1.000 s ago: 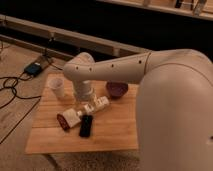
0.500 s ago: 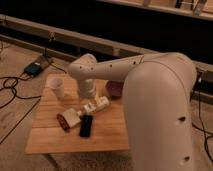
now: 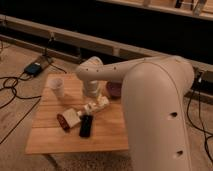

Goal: Place the bottle in the ceramic bowl

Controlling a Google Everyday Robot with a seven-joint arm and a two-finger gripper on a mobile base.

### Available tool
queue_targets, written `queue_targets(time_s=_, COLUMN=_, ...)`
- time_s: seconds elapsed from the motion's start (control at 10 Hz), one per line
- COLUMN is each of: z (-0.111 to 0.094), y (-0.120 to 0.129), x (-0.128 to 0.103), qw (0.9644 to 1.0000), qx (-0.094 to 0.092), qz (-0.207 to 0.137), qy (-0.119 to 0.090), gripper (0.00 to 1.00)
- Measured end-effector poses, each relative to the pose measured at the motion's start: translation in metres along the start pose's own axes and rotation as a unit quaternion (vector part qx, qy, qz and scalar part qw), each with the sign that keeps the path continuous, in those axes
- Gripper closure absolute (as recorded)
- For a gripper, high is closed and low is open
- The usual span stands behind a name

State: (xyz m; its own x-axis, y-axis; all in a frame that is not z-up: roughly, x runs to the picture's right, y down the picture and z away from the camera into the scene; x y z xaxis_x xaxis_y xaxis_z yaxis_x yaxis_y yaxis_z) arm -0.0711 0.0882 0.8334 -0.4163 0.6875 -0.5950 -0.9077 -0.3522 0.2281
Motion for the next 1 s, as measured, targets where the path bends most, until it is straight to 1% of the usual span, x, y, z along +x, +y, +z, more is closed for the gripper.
queue_targets(time_s=0.1, z=-0.001, y=0.000, x=-0.002, qw=0.9999, qx=-0.004, qz=0.012, qy=-0.002, gripper=0.35)
queue_targets(time_s=0.7, z=0.000, y=0.003, x=0.000, qw=0.9999, qx=-0.005, qz=0.012, qy=-0.001, gripper=0.35)
queue_targets(time_s=0.8, z=0.004, y=0.004, x=-0.001, qw=0.9999, qx=-0.010, qz=0.011, qy=-0.001, gripper=0.35)
queue_targets(time_s=1.0, z=0.019, y=0.011, x=-0.003, qw=0.9994, qx=-0.030, qz=-0.015, qy=-0.003, gripper=0.35)
